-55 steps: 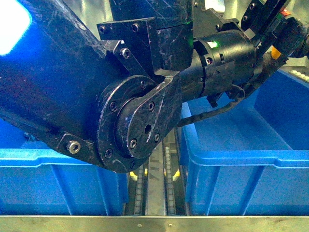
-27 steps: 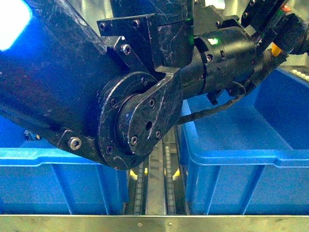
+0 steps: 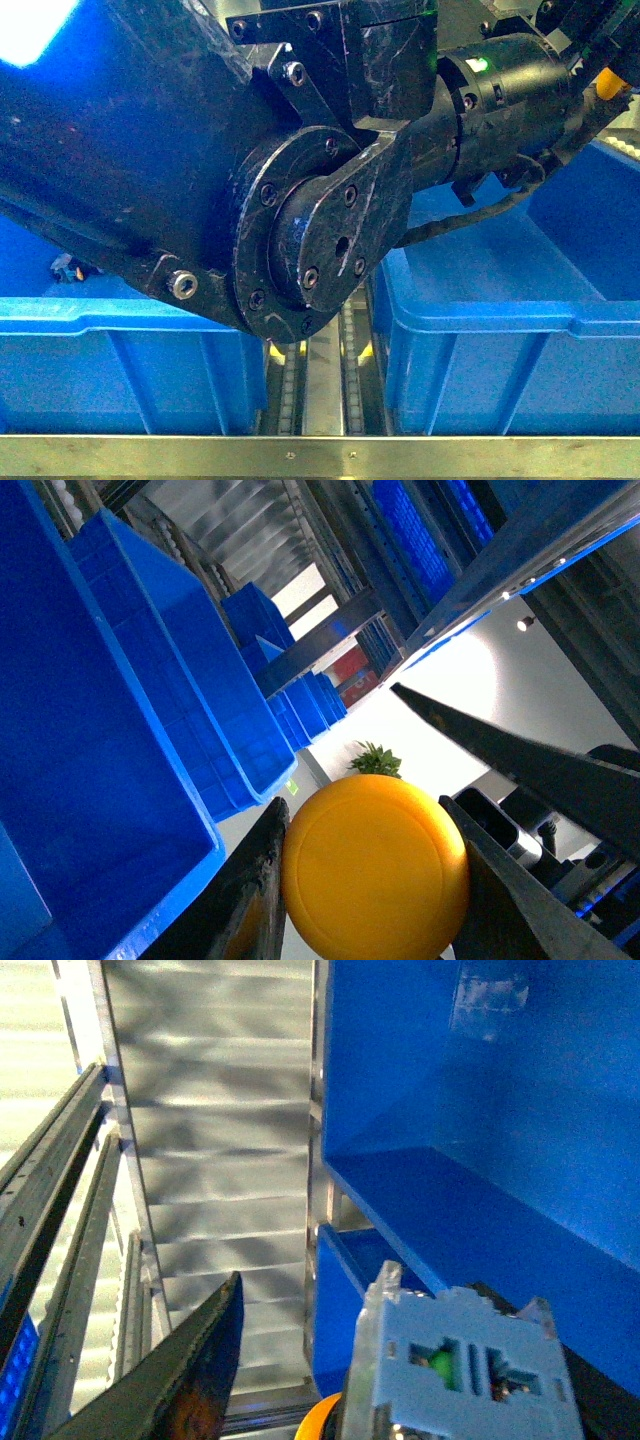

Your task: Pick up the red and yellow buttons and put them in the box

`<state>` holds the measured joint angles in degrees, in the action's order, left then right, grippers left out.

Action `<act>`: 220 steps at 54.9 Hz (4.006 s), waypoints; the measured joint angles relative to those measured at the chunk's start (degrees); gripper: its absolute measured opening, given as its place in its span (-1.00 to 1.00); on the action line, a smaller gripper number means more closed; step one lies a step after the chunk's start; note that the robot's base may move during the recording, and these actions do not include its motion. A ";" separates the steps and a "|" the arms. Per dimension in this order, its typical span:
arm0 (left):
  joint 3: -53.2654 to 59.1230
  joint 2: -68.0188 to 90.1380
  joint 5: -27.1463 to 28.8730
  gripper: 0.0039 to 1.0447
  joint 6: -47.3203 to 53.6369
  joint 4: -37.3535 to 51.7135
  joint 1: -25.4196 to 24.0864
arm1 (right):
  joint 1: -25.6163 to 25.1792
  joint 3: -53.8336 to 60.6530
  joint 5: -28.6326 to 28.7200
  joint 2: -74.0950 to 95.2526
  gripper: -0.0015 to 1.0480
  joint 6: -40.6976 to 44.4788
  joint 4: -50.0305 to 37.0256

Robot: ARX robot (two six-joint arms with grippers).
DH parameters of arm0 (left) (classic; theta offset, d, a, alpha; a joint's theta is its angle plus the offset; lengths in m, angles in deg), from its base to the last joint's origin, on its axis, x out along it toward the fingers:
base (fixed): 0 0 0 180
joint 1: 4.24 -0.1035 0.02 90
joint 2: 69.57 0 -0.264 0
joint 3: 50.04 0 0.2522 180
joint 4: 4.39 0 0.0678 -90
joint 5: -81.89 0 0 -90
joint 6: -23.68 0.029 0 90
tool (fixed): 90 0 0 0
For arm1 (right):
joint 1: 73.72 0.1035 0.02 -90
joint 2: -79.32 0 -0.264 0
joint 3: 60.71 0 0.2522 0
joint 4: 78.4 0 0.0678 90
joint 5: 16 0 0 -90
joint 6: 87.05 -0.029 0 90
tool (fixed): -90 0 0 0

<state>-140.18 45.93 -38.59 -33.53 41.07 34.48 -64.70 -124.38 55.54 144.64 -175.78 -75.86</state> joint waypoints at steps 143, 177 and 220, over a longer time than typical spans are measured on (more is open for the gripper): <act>75.12 -114.66 30.49 -0.96 56.59 -59.34 -38.47 | 9.25 1.11 -17.75 6.99 -0.52 34.67 -11.26; 75.12 -114.66 30.71 0.84 56.68 -59.34 -38.47 | 7.04 4.81 -16.87 2.64 -0.52 34.75 -11.02; 75.12 -114.66 30.29 0.85 56.76 -59.25 -38.62 | -9.33 4.68 -15.39 3.02 -0.52 45.18 -11.04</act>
<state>-65.06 -68.73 -8.30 23.23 -18.18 -4.14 -74.04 -119.71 40.15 147.66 -130.60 -86.90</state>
